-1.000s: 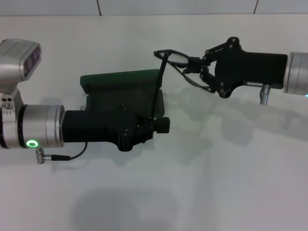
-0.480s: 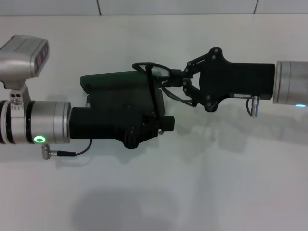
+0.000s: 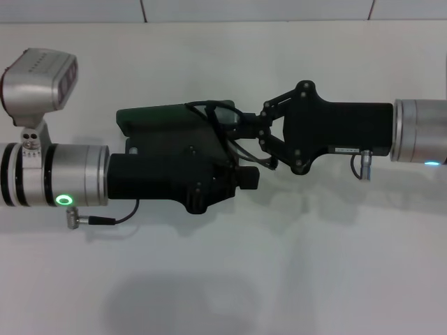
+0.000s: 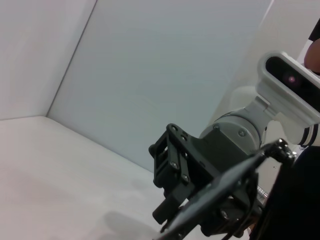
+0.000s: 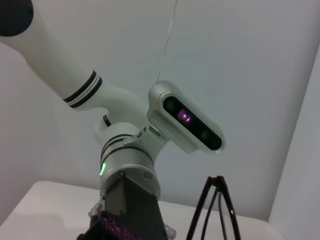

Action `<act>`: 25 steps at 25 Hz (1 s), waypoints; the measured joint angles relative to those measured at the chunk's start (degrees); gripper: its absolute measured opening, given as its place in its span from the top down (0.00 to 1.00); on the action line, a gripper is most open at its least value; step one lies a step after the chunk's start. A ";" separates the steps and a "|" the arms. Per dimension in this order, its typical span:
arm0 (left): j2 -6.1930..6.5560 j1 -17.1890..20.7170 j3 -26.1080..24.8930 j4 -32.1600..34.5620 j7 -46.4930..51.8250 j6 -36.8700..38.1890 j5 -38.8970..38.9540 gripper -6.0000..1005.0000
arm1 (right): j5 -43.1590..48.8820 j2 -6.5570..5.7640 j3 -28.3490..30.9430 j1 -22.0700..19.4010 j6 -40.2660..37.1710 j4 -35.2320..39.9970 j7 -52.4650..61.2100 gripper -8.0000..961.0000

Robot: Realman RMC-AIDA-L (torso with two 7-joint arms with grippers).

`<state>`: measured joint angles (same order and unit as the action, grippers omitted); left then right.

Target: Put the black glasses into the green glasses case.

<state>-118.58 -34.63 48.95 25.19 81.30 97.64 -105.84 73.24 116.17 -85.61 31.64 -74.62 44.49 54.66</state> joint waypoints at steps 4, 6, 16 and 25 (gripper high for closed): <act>-0.29 -0.03 0.00 0.19 0.00 0.00 0.00 0.95 | -0.36 0.01 -0.04 0.30 -0.16 -0.54 0.17 0.94; -0.40 -0.07 0.00 0.29 0.00 -0.01 0.10 0.95 | -1.31 0.01 -0.23 0.54 -0.17 -1.09 0.23 0.94; -0.62 -0.44 -0.58 0.21 -0.05 -0.20 1.61 0.95 | -6.09 0.01 -0.71 1.46 0.13 -4.68 0.71 0.94; -0.83 -0.72 -0.61 0.04 -0.40 -0.78 1.85 0.95 | -8.15 -0.01 -0.70 2.20 -1.23 -6.61 2.04 0.94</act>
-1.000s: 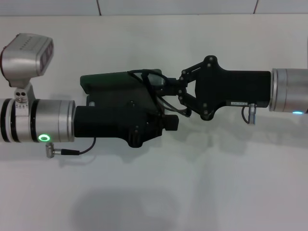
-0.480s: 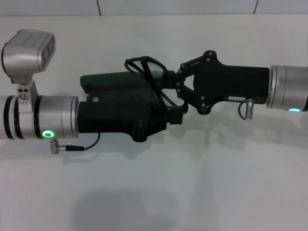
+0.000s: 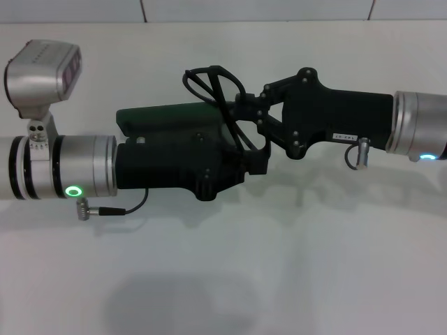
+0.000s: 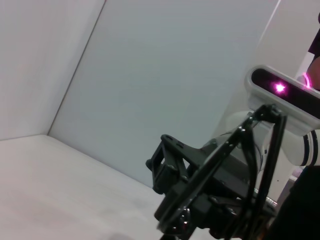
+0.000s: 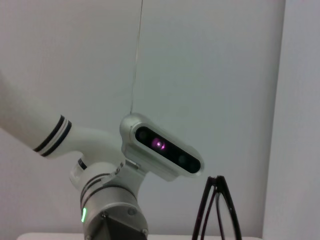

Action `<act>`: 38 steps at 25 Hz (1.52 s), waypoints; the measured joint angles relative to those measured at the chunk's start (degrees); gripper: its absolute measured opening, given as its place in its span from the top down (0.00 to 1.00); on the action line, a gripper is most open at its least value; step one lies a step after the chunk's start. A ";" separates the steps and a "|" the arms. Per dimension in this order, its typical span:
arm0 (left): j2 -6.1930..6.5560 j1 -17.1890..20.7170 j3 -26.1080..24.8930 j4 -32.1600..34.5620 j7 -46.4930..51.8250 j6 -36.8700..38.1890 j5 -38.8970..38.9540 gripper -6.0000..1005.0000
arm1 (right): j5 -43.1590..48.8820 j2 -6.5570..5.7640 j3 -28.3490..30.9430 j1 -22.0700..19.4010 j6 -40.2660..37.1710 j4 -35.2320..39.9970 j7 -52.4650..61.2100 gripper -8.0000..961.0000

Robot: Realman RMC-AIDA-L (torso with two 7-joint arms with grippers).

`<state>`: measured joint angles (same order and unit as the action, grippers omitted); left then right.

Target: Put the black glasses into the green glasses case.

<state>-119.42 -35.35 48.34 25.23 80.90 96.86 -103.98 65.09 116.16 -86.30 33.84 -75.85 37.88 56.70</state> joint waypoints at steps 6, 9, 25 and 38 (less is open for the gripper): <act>-0.03 -0.15 -0.01 0.02 -0.10 -0.53 0.10 0.94 | -0.06 0.03 0.00 0.18 -1.29 -0.48 0.92 0.94; -0.03 -0.42 0.09 -0.10 -0.11 -0.63 0.10 0.94 | -0.07 0.02 0.00 0.25 -1.84 -0.79 0.96 0.94; 1.11 2.37 0.40 0.42 -1.05 -0.73 -1.14 0.94 | -0.57 -0.19 0.44 -0.10 1.35 -0.88 -0.16 0.94; 3.55 11.70 0.12 6.10 -3.33 -5.32 -1.53 0.93 | -0.55 0.06 -10.47 7.30 16.79 -1.14 -4.41 0.94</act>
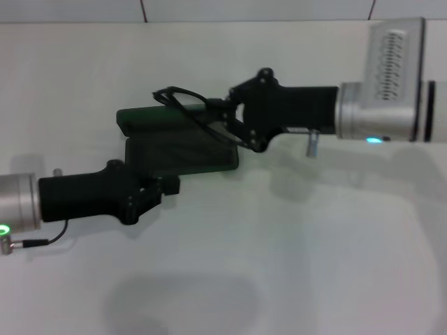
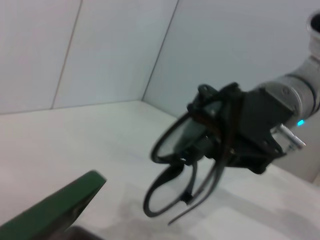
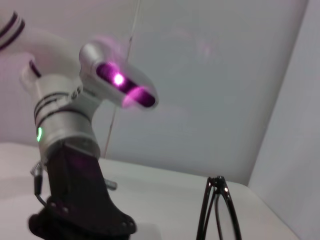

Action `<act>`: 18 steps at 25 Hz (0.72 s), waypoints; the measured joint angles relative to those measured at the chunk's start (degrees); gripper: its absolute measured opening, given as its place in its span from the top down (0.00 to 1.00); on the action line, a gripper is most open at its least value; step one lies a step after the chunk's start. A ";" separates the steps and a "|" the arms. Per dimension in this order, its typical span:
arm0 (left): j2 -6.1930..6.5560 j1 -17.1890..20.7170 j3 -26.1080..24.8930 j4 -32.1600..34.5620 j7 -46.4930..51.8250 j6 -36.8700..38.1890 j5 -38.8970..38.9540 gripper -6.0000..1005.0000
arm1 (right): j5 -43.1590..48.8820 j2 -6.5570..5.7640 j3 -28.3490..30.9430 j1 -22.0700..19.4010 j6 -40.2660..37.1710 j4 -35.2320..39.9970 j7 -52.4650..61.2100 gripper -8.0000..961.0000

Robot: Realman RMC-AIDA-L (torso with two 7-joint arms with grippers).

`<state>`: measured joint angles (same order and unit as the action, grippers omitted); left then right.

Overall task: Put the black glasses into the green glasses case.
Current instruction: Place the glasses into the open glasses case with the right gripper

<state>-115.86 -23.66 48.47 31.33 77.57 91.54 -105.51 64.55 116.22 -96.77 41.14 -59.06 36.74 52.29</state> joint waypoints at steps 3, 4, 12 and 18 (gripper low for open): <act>0.55 1.31 0.18 0.31 -0.01 0.78 -0.19 0.93 | 0.00 -0.01 -1.59 3.48 2.13 -0.72 0.55 0.94; 0.77 1.72 0.11 0.37 0.01 1.23 -0.24 0.93 | -0.03 -0.02 -2.05 4.86 2.91 -1.14 1.16 0.94; 0.83 3.32 0.18 1.11 -0.13 2.20 -0.31 0.93 | -0.08 -0.03 -10.27 13.33 10.88 -5.37 9.61 0.94; 0.82 3.31 0.24 1.11 -0.26 2.24 -0.41 0.93 | 0.46 -0.03 -18.60 17.53 17.30 -5.68 18.10 0.94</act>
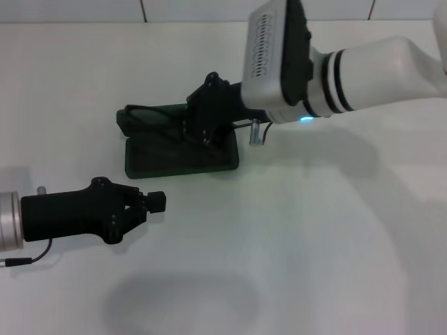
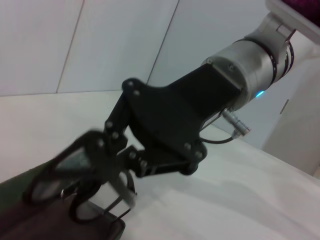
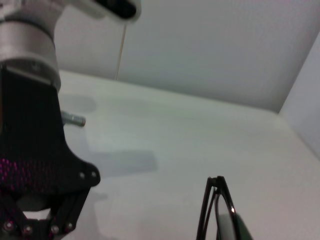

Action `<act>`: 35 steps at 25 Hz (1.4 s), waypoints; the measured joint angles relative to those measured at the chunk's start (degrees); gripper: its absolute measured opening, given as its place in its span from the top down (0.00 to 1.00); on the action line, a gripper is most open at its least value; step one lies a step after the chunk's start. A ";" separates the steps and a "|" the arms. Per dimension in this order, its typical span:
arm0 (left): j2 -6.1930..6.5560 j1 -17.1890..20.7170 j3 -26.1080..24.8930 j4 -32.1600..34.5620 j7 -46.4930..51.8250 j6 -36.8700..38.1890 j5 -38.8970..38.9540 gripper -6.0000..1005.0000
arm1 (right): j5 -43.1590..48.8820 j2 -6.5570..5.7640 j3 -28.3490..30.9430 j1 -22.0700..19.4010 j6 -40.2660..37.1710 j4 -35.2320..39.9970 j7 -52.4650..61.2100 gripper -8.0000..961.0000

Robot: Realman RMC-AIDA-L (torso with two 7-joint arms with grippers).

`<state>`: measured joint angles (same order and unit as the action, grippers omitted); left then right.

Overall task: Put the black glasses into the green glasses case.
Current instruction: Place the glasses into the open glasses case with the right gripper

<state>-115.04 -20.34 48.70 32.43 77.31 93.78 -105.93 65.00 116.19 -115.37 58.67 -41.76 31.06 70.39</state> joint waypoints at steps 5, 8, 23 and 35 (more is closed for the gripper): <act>-0.16 -0.21 0.10 0.00 0.01 0.00 -0.59 0.92 | 5.00 0.00 -2.48 2.46 1.90 -1.04 5.81 0.94; -0.23 -0.32 0.10 -0.01 0.04 0.01 -1.16 0.92 | 7.52 0.00 -2.62 3.05 2.24 -1.06 7.64 0.94; -0.26 -0.75 0.07 -0.09 0.21 0.01 -1.30 0.92 | 13.81 0.00 -2.44 4.15 2.17 -0.07 8.54 0.94; -0.54 -0.96 -0.09 -0.11 0.03 0.00 -1.30 0.91 | 14.80 0.00 -2.31 4.26 3.09 0.05 8.38 0.94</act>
<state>-115.58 -21.31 48.62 32.33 77.34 93.78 -107.23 79.81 116.19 -117.68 62.93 -38.68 31.11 78.77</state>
